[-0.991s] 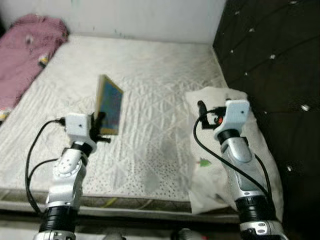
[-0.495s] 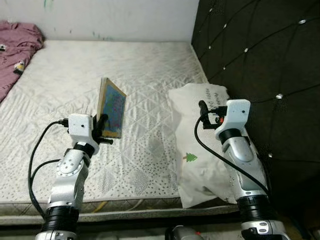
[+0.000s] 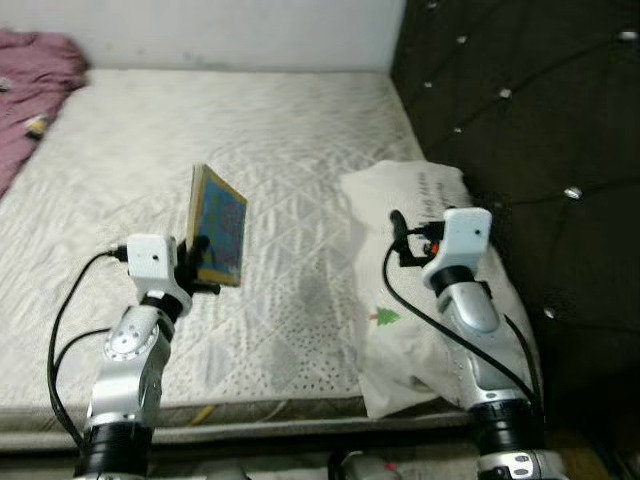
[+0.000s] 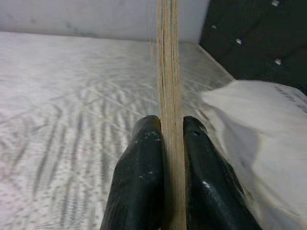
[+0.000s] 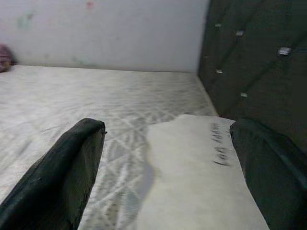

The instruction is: Clean up the room

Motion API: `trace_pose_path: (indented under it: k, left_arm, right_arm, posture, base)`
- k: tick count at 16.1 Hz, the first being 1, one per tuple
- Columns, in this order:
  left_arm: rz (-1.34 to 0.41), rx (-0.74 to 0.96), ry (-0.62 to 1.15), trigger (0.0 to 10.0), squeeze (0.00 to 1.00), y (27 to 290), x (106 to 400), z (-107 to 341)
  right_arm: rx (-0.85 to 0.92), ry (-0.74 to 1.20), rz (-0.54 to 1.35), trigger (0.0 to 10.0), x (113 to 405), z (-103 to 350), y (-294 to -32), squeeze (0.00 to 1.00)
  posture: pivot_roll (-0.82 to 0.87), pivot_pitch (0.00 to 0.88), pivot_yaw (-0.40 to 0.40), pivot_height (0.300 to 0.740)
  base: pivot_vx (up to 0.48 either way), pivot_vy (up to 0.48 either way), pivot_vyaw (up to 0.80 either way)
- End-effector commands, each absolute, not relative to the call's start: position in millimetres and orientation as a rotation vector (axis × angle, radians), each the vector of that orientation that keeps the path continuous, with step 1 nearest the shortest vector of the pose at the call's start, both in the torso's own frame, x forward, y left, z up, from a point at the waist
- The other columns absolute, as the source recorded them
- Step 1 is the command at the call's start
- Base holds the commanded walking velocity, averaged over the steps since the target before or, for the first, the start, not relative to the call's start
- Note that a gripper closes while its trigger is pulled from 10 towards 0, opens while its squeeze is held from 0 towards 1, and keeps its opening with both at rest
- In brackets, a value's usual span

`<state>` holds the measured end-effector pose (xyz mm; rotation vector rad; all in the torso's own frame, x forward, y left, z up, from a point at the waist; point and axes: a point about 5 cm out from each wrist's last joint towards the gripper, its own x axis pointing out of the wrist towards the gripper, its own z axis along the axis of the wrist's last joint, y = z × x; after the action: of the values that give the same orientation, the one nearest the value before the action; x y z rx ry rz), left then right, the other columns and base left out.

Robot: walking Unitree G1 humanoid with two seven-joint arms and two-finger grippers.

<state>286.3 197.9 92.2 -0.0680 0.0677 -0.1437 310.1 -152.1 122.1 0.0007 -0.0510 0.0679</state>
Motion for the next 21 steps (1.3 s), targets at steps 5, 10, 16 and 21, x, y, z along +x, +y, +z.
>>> trace_pose_path:
  k: [5,10,16,21]
  left_arm:
    - [-0.119,-0.042,0.059,10.0,0.0,195,277,94]
    - [-0.129,-0.056,0.065,10.0,0.0,194,273,94]
    - [-0.123,-0.04,0.065,10.0,0.0,193,275,95]
    - [-0.108,-0.029,0.059,10.0,0.0,194,277,96]
  right_arm:
    - [0.009,-0.038,0.095,10.0,300,119,-147,0.0]
    - [0.016,-0.03,0.093,10.0,299,119,-148,0.0]
    - [0.014,-0.024,0.086,10.0,298,120,-151,0.0]
    - [-0.002,-0.018,0.082,10.0,300,120,-152,0.0]
  posture:
    - [0.02,0.082,-0.031,0.74]
    - [0.02,0.102,-0.025,0.726]
    - [0.01,0.119,-0.026,0.656]
    - [0.01,0.119,-0.029,0.647]
  base:
    - [0.0,0.0,-0.09]
    - [0.0,0.0,0.0]
    - [0.0,0.0,0.0]
    - [0.0,0.0,0.0]
